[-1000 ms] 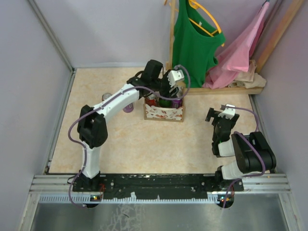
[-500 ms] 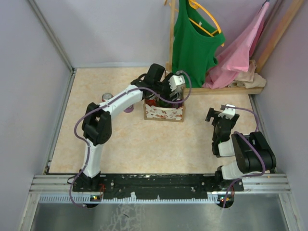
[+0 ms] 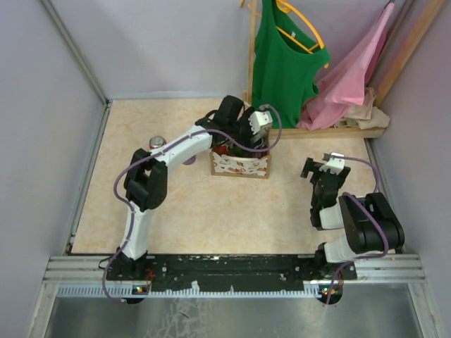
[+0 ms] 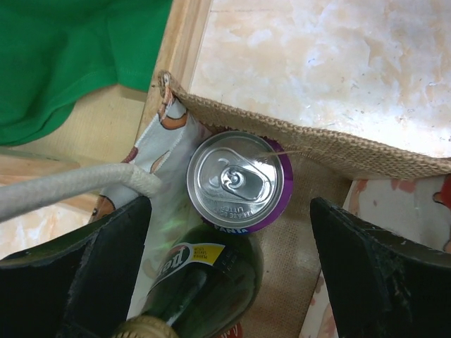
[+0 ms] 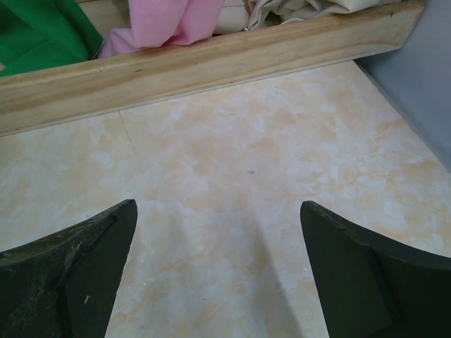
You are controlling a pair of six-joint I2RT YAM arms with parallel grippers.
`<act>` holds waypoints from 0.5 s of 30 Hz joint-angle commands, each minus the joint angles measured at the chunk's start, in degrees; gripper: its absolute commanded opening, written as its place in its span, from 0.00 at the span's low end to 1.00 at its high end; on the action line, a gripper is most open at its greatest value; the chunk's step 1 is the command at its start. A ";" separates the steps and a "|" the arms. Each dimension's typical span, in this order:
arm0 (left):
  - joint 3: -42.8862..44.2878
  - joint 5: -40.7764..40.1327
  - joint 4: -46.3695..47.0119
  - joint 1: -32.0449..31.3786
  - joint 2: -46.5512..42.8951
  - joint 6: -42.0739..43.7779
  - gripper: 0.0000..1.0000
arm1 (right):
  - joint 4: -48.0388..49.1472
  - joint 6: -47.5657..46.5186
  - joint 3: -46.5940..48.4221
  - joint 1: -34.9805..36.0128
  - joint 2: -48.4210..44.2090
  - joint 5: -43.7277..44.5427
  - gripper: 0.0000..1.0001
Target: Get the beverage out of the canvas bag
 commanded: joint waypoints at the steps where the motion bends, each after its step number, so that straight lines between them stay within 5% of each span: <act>1: 1.35 -1.35 0.86 -0.69 2.07 -0.73 1.00 | 2.45 -0.02 1.24 -0.29 -0.47 0.20 0.99; 15: 1.94 -7.97 0.70 -3.14 4.12 0.80 1.00 | 2.40 -0.02 1.24 -0.29 -0.47 0.26 0.99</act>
